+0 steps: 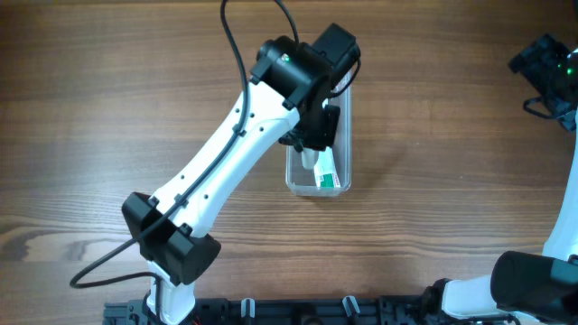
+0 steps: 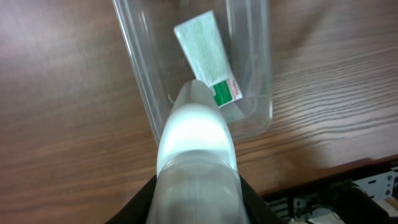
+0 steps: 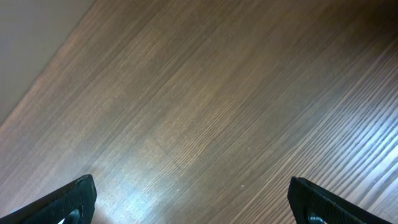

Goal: Pack container
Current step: 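Lift the dropper bottle and carry it over the container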

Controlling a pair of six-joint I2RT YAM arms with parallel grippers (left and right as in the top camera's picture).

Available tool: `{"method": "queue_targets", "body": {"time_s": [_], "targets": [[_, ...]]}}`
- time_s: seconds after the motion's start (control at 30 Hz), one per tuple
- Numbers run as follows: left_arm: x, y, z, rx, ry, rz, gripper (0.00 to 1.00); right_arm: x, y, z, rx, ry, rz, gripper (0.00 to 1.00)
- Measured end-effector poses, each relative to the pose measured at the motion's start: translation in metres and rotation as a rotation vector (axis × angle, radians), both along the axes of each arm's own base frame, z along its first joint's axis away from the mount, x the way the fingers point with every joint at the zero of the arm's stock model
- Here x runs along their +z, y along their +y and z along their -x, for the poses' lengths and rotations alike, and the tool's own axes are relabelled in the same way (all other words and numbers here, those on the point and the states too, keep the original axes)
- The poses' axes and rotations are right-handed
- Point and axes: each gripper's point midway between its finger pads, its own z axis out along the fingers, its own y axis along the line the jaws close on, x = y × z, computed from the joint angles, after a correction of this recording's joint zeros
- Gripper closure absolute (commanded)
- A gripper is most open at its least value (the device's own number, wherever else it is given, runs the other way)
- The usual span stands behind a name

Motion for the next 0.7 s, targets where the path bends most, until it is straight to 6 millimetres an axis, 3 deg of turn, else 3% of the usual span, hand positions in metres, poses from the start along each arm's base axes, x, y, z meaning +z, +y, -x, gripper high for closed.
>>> {"method": "queue_targets", "body": {"time_s": [0.23, 0.53, 0.7], "targets": [[-0.05, 0.001, -0.001, 0.103, 0.05, -0.042, 0.67, 0.0, 0.0, 0.0, 0.0, 0.0, 0.0, 0.0], [-0.083, -0.011, -0.015, 0.139, 0.012, -0.002, 0.67, 0.0, 0.0, 0.0, 0.0, 0.0, 0.0, 0.0], [-0.104, -0.003, -0.009, 0.153, 0.033, -0.044, 0.66, 0.0, 0.0, 0.0, 0.0, -0.001, 0.0, 0.0]]}}
